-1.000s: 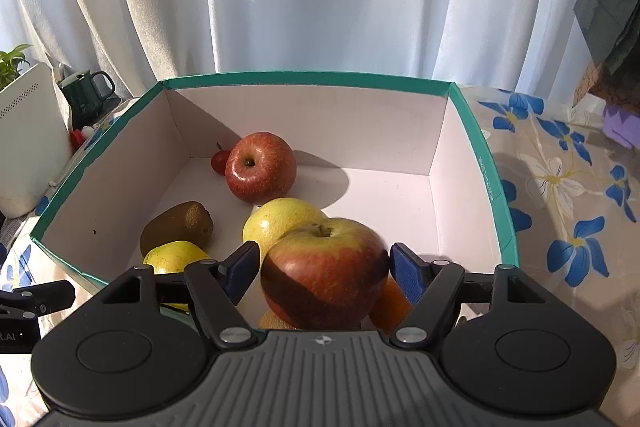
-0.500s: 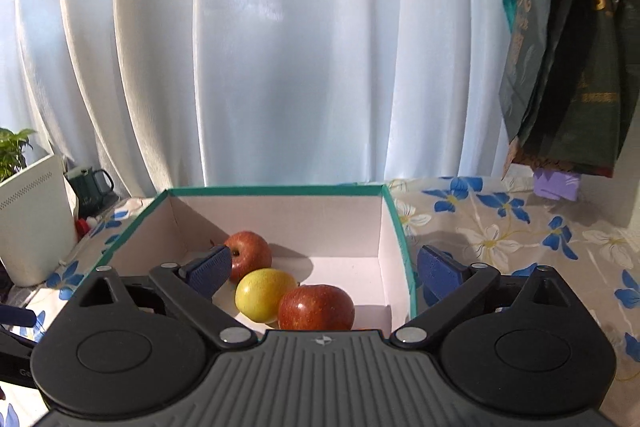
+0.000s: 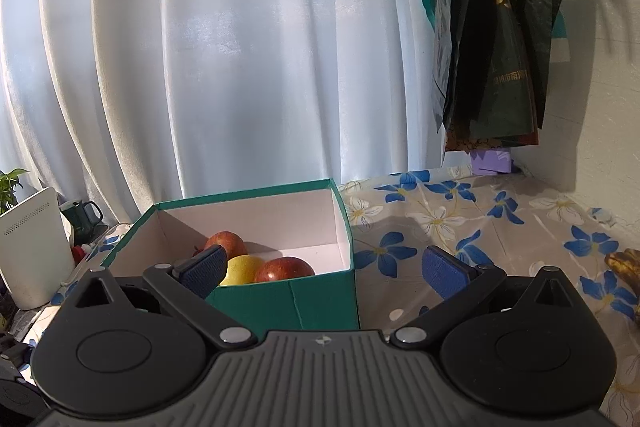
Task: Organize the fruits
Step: 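Move the left tool down to the cherry tomato on the cloth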
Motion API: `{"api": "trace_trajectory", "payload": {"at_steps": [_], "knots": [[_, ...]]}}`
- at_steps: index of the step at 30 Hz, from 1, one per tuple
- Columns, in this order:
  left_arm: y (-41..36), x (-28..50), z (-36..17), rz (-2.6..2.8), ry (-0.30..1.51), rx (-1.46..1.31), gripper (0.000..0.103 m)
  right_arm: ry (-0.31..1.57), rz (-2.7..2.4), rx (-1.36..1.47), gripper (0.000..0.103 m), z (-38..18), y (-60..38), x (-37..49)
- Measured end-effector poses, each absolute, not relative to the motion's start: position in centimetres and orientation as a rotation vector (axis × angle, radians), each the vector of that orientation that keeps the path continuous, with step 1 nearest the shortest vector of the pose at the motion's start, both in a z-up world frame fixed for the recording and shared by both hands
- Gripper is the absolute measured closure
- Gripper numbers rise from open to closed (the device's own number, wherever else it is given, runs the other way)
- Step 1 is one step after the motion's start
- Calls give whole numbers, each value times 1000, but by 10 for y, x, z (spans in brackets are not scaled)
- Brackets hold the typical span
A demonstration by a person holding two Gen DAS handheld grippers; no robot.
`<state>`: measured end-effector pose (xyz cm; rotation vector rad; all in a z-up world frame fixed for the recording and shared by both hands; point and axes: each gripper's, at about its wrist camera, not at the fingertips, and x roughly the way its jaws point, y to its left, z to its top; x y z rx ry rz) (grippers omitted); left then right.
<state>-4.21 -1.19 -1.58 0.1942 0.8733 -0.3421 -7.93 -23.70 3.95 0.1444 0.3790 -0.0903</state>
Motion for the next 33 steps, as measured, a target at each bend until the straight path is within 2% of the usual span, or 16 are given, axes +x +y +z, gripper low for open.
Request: {"api": "trace_trajectory", "payload": {"at_steps": [9, 25, 26, 28, 29, 33], "knots": [[-18, -81, -32, -536, 875, 200, 1, 395, -99, 103, 0, 24, -230, -104], [-31, -89, -49, -536, 975, 157, 2, 465, -71, 120, 0, 7, -240, -113], [-31, -89, -50, -534, 982, 153, 3, 466, -69, 120, 0, 7, -240, -113], [-32, -88, -52, -529, 1000, 147, 19, 471, -65, 123, 0, 6, -241, -111], [-32, -88, -53, -523, 1010, 148, 22, 472, -63, 125, 0, 6, -241, -111], [-33, -86, -56, -503, 1033, 144, 23, 481, -56, 130, 0, 4, -243, -109]]}}
